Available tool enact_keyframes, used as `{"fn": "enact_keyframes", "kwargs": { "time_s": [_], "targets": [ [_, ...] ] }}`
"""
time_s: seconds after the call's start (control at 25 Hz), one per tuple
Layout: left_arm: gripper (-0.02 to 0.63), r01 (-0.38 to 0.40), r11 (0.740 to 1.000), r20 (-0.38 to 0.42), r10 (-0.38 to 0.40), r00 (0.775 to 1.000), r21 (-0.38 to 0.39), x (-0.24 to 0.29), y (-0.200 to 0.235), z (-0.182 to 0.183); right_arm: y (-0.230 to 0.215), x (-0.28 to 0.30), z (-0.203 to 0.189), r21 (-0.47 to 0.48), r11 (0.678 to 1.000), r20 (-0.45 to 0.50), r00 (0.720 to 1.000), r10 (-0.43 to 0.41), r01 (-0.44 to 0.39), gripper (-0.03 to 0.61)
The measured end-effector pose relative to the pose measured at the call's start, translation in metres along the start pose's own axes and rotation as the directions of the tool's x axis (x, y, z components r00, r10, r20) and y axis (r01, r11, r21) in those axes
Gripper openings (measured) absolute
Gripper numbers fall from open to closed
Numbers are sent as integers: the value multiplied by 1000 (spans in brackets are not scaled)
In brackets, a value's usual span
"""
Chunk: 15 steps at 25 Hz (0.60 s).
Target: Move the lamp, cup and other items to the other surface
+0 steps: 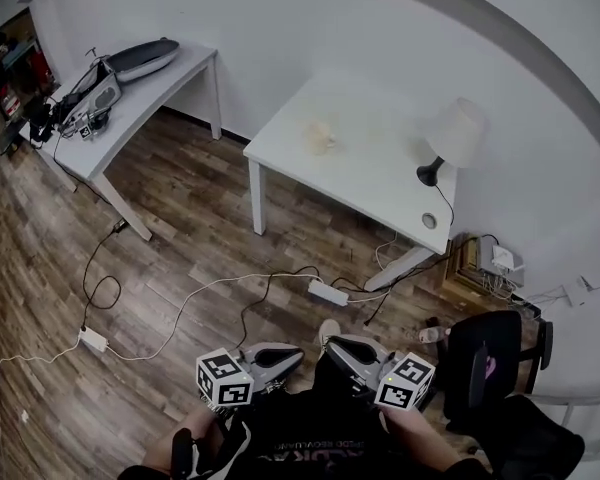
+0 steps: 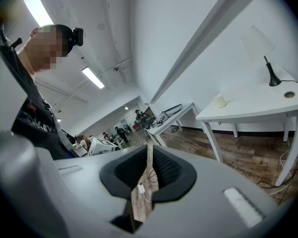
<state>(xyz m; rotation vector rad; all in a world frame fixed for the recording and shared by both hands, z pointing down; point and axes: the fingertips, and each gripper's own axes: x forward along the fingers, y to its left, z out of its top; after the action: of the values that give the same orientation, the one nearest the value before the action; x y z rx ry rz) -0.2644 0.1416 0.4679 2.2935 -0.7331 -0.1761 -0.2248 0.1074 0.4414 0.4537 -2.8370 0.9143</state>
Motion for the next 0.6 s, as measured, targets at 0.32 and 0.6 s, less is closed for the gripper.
{"fn": "enact_keyframes", "kwargs": {
  "time_s": [0.32, 0.6],
  "targets": [
    [-8, -115, 993, 74, 116, 990, -15, -2, 38, 27, -46, 40, 32, -23, 997, -39, 997, 67, -68, 48],
    [-8, -230, 971, 156, 238, 959, -65, 18, 79, 78, -139, 76, 85, -112, 991, -88, 994, 61, -71, 63]
  ]
}}
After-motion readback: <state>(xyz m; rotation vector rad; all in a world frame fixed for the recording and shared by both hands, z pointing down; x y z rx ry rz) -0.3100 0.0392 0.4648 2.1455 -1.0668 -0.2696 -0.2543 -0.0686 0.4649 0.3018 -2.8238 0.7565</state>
